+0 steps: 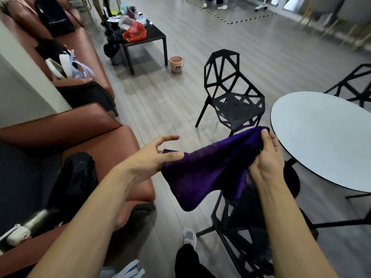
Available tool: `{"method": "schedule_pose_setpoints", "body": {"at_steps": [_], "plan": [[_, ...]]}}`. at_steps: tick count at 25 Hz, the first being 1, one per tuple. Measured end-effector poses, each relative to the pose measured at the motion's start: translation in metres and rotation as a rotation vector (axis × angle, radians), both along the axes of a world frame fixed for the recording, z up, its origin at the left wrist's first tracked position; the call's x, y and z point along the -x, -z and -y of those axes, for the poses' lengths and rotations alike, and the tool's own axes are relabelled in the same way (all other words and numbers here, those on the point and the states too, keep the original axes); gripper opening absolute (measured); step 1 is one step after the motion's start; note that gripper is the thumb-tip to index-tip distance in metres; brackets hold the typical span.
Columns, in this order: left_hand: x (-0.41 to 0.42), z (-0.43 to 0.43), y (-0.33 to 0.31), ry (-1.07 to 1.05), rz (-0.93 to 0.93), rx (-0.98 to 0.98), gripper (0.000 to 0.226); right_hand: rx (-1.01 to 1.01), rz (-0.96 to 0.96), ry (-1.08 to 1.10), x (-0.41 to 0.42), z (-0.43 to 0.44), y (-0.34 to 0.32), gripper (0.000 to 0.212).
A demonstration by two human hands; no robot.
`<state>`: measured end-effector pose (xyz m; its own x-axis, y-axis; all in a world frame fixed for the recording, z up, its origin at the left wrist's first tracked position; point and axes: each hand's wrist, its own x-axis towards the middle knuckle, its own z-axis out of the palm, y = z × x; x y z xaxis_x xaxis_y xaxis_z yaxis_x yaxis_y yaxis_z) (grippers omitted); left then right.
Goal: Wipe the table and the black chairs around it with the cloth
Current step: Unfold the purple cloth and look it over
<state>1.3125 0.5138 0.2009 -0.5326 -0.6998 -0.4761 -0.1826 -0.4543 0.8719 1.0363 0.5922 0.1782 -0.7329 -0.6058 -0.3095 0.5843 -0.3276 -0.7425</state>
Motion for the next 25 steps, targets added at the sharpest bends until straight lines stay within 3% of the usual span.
{"method": "schedule_pose_setpoints", "body": {"at_steps": [2,4,8,11,14,17,20,23,25], "plan": [[0.017,0.022,-0.005,0.3,0.144,0.1,0.07,-0.026,-0.006,0.052,0.018,0.024,0.005,0.017],[0.044,0.048,-0.005,0.46,0.348,0.265,0.061,-0.061,-0.049,0.076,0.037,0.047,0.01,0.018],[0.084,0.111,0.004,0.384,0.567,0.569,0.024,-0.27,-0.316,0.031,0.069,0.079,0.011,0.014],[0.1,0.166,0.015,0.415,0.497,0.65,0.013,-0.46,-0.501,-0.141,0.096,0.096,0.009,0.006],[0.124,0.217,0.021,0.503,0.537,0.719,0.014,-0.54,-0.699,-0.412,0.127,0.112,0.013,0.043],[0.155,0.267,0.019,0.576,0.558,0.795,0.012,-0.711,-0.895,-0.733,0.146,0.134,0.014,0.042],[0.184,0.32,0.021,0.666,0.547,0.89,0.018,-0.756,-0.922,-0.757,0.157,0.167,0.01,0.017],[0.208,0.369,0.018,0.691,0.467,0.805,0.018,-0.798,-0.929,-0.8,0.168,0.199,0.004,0.009],[0.221,0.404,0.017,0.714,0.428,0.784,0.02,-0.868,-0.995,-0.694,0.178,0.221,0.01,0.015]]}}
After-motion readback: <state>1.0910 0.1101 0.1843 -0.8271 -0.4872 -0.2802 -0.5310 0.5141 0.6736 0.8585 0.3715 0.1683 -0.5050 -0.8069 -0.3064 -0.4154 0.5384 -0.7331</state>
